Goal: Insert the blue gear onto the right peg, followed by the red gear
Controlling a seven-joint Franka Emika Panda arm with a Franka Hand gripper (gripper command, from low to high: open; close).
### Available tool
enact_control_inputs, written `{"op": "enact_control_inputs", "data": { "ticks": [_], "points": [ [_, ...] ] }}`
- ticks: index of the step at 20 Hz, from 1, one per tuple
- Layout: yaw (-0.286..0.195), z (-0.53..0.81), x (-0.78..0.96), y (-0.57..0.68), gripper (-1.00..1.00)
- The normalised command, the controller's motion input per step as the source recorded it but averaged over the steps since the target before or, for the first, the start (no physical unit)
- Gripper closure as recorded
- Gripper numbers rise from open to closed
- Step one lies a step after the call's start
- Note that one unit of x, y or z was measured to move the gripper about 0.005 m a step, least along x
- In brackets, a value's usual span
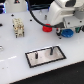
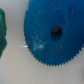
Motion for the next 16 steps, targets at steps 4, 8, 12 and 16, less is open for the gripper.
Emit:
{"op": "enact_control_inputs", "data": {
  "ticks": [4, 8, 12, 16],
  "points": [
    [0.000, -0.10, -0.26, -0.03, 1.00],
    [0.000, -0.09, -0.31, -0.04, 1.00],
    [0.000, -0.06, -0.28, -0.01, 1.00],
    [0.000, -0.03, -0.27, -0.02, 1.00]
  ]
}}
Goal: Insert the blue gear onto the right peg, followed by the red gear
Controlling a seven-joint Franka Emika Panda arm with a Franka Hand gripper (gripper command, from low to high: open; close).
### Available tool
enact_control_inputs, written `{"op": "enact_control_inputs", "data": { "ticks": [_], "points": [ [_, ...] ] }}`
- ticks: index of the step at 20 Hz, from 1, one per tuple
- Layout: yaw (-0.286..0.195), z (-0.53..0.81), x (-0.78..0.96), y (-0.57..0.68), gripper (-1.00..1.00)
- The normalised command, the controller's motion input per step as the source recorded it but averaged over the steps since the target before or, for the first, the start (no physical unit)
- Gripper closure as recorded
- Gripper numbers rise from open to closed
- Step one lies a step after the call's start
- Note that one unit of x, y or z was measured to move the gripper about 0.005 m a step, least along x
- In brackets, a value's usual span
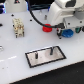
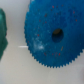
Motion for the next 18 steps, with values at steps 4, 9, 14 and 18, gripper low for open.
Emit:
{"op": "enact_control_inputs", "data": {
  "ticks": [4, 9, 14, 18],
  "points": [
    [0.000, -0.03, -0.28, -0.04, 1.00],
    [0.000, 0.30, -0.04, -0.04, 1.00],
    [0.000, 0.53, 0.22, -0.04, 1.00],
    [0.000, 0.53, 0.39, -0.15, 1.00]
  ]
}}
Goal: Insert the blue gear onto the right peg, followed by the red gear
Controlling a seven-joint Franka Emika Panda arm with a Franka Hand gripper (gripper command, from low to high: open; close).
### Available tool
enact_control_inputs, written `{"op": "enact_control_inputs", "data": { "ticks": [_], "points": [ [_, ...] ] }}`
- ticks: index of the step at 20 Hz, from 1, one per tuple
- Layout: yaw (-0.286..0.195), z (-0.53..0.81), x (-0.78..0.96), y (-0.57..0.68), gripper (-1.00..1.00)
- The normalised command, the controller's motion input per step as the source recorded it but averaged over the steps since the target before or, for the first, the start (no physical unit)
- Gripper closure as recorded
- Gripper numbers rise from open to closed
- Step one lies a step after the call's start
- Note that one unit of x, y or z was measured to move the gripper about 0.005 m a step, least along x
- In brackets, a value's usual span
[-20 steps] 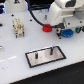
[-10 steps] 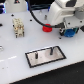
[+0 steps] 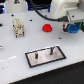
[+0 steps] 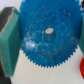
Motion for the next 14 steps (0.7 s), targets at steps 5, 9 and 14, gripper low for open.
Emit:
{"op": "enact_control_inputs", "data": {
  "ticks": [5, 9, 14],
  "points": [
    [0.000, 0.52, 0.49, -0.30, 1.00],
    [0.000, 0.51, 0.53, -0.37, 1.00],
    [0.000, 0.46, 0.59, -0.39, 1.00]
  ]
}}
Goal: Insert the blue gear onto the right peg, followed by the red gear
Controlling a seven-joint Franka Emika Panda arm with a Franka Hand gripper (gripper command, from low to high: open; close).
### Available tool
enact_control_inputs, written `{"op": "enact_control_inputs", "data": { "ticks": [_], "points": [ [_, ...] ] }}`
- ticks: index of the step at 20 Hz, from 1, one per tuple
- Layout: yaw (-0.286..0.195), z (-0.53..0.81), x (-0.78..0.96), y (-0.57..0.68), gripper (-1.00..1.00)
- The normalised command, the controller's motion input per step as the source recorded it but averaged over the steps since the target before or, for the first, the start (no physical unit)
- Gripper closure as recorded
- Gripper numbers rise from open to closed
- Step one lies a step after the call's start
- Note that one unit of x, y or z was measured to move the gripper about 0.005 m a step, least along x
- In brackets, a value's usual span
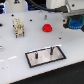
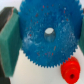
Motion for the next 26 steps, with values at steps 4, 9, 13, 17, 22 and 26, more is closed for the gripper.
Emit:
{"op": "enact_control_inputs", "data": {
  "ticks": [4, 9, 13, 17, 22, 26],
  "points": [
    [0.000, 0.41, 0.60, -0.39, 1.00],
    [0.000, 0.29, 0.61, -0.44, 1.00],
    [0.000, 0.11, 0.59, -0.40, 1.00],
    [0.000, 0.01, 0.57, -0.32, 1.00],
    [0.000, -0.01, 0.45, -0.27, 1.00],
    [0.000, -0.04, 0.36, -0.24, 1.00]
  ]
}}
